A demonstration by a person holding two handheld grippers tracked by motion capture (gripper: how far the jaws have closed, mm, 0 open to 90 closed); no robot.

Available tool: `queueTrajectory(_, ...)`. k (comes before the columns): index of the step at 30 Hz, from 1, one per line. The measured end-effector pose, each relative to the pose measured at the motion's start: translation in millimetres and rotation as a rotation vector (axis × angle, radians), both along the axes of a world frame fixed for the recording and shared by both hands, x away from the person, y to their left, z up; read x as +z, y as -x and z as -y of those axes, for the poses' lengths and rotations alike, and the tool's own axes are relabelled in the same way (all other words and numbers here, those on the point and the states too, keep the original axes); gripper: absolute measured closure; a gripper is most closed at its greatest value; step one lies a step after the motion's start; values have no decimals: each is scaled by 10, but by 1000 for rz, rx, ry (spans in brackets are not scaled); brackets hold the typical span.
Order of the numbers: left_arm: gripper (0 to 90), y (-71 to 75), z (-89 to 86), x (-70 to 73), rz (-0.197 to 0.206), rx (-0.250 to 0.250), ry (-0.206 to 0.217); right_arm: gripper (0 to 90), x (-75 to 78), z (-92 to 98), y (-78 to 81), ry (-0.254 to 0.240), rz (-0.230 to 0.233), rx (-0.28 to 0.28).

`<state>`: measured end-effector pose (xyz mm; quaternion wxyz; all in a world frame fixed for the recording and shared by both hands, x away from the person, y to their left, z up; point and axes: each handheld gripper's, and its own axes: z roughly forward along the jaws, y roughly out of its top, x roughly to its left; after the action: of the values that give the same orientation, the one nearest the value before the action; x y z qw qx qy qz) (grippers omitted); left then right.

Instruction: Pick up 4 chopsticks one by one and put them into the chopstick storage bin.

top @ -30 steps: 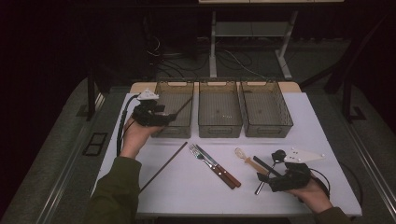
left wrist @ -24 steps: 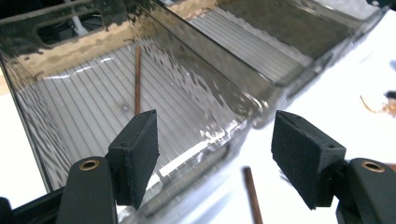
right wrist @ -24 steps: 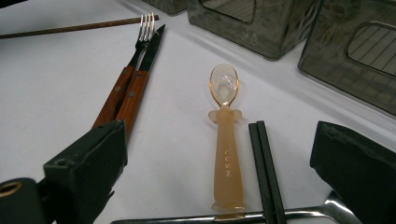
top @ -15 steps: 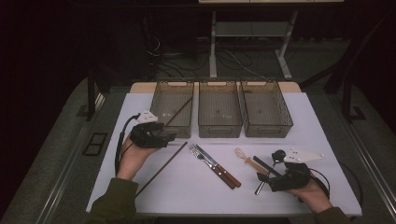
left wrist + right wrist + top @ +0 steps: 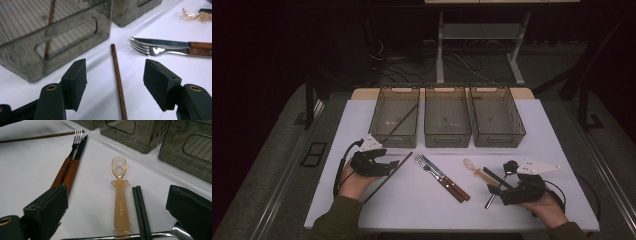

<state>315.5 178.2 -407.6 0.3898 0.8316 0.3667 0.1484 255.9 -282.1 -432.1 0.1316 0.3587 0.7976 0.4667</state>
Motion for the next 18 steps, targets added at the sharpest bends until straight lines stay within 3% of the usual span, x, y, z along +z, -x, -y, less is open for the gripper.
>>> queueTrajectory(7,432,143,-63,-76,-17,5,10,42,-1,0,2,3,0,-1)
queueTrajectory(13,523,222,-59,-127,-17,10,-28,42,-1,0,2,6,-2,-4)
queueTrajectory(18,598,254,-84,-187,-46,7,-29,42,-2,2,5,6,1,-6)
